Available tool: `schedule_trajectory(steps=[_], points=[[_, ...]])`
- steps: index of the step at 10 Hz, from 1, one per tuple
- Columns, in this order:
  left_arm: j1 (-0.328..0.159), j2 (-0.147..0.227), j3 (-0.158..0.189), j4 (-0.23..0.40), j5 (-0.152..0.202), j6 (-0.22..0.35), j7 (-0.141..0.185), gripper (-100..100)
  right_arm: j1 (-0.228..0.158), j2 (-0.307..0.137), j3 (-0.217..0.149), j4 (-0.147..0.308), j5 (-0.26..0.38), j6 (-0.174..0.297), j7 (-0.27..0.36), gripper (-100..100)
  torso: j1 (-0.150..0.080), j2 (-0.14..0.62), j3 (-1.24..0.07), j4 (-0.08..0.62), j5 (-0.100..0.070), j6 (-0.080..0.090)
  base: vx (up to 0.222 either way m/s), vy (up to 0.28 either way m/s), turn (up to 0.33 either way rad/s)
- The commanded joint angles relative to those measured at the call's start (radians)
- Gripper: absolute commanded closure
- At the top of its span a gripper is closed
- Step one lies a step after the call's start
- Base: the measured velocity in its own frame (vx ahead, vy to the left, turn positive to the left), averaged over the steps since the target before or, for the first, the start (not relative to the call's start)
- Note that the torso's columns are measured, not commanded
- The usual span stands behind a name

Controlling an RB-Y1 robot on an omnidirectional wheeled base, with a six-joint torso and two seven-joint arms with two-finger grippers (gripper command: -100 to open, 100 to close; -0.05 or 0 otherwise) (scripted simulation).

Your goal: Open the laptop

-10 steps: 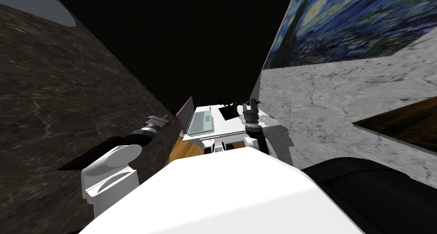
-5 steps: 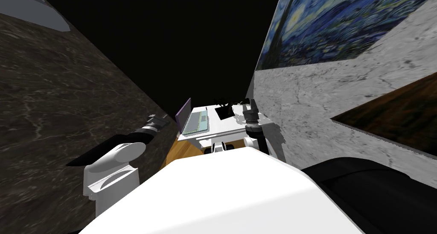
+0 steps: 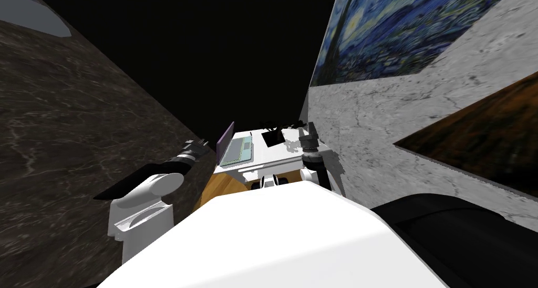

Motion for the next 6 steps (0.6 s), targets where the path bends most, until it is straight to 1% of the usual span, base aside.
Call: schedule_trajectory(steps=[1, 6], points=[[-0.002, -0.011, -0.026, 0.032, -0.015, -0.046, -0.027, -100, 0.000, 0.000, 0.000, 0.000, 0.000, 0.000, 0.000, 0, -0.002, 0.001, 0.001, 0.000, -0.001, 0.000, -0.054, -0.079, -0.015], [-0.012, -0.031, -0.076, 0.092, -0.049, -0.125, -0.071, -100, 0.000, 0.000, 0.000, 0.000, 0.000, 0.000, 0.000, 0, -0.002, -0.001, 0.000, 0.000, -0.001, 0.000, -0.043, -0.069, -0.016]])
